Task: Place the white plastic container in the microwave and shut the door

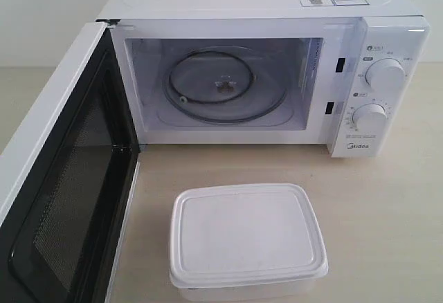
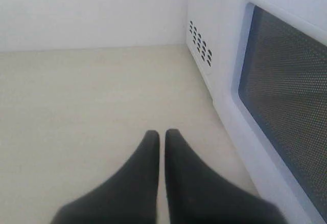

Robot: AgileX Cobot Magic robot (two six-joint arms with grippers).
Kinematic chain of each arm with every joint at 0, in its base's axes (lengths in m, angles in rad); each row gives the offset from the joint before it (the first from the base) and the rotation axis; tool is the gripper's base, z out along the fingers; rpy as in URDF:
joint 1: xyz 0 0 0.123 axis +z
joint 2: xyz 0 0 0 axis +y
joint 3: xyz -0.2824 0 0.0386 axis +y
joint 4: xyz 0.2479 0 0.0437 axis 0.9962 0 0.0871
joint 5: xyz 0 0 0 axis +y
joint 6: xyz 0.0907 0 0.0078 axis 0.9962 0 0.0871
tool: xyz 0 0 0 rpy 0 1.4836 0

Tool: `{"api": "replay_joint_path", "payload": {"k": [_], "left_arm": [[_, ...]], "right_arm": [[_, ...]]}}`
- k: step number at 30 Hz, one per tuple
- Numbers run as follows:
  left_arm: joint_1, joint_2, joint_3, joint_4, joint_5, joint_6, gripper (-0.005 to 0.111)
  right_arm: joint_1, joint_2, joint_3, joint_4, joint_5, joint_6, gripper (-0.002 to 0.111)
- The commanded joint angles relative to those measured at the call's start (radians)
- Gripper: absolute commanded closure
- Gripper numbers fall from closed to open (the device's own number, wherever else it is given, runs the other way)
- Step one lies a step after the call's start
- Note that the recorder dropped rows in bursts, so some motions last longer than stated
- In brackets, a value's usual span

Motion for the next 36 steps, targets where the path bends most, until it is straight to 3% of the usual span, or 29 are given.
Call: {"api": "replay_joint_path", "payload": {"k": [1, 12, 22, 28, 33, 36], "left_arm": [[0.003, -0.003, 0.004, -0.008, 0.001, -0.012, 0.102], [0.003, -0.003, 0.004, -0.008, 0.001, -0.012, 0.102], [0.003, -0.003, 0.004, -0.008, 0.001, -0.012, 0.102], [0.003, -0.003, 0.004, -0.008, 0.001, -0.012, 0.102], [0.003, -0.003, 0.004, -0.008, 0.001, -0.012, 0.102], [0.003, -0.003, 0.004, -0.008, 0.001, -0.012, 0.102]], "right_arm": [[-0.003, -0.005, -0.001, -0.002, -0.005, -0.002, 0.108], [-0.003, -0.005, -0.001, -0.002, -0.005, -0.002, 0.108], [-0.003, -0.005, -0.001, -0.002, -0.161, -0.011, 0.108], [-0.003, -0.005, -0.001, 0.0, -0.513, 0.022, 0.108], [-0.003, -0.005, -0.001, 0.027, -0.929, 0.15, 0.108], [-0.003, -0.005, -0.072, 0.072, -0.926, 0.152, 0.108]]}}
